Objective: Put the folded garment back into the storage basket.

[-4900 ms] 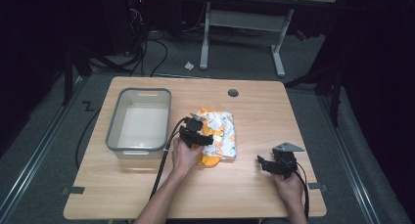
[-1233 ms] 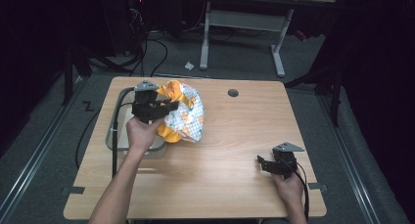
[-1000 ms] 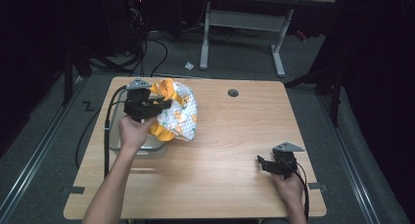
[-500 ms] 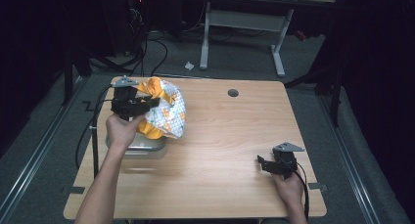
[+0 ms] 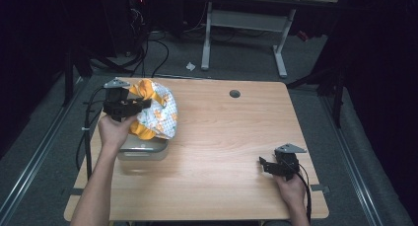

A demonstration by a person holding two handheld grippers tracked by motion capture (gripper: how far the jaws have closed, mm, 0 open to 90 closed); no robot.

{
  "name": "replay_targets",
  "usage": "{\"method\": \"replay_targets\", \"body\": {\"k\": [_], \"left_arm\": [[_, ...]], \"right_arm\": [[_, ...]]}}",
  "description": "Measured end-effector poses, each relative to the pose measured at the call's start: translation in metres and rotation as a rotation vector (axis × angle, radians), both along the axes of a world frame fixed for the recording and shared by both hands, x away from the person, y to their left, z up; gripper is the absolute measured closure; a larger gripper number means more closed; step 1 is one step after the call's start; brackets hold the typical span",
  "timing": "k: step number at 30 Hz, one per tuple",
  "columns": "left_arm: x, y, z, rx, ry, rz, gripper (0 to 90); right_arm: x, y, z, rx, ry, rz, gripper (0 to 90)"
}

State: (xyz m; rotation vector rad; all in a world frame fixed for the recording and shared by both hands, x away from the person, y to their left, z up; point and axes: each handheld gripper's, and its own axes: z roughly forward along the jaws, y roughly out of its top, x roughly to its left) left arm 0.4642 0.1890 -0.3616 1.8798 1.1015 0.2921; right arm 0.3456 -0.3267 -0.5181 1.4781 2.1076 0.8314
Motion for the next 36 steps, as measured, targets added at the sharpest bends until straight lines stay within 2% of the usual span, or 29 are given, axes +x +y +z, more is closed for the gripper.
{"method": "replay_targets", "body": {"k": [3, 8, 12, 24, 32, 36], "left_arm": [[0.002, 0.004, -0.004, 0.011, 0.008, 0.004, 76.0], [0.008, 0.009, -0.014, 0.041, 0.043, 0.008, 75.9], [0.011, 0.008, -0.019, 0.074, 0.049, 0.006, 75.9], [0.02, 0.001, -0.035, 0.231, 0.05, 0.041, 75.5], [0.03, -0.007, -0.052, 0.305, 0.071, 0.041, 75.5], [0.033, -0.003, -0.065, 0.28, 0.107, 0.05, 75.5]], "right_arm": [[0.0, 0.0, 0.0, 0.0, 0.0, 0.0, 27.5], [0.0, 0.0, 0.0, 0.0, 0.0, 0.0, 27.5], [0.0, 0.0, 0.0, -0.002, -0.001, 0.002, 27.5], [0.0, 0.0, 0.0, -0.002, -0.001, 0.001, 27.4], [0.0, 0.0, 0.0, 0.0, 0.0, -0.002, 27.3], [0.0, 0.0, 0.0, -0.001, 0.0, -0.002, 27.4]]}}
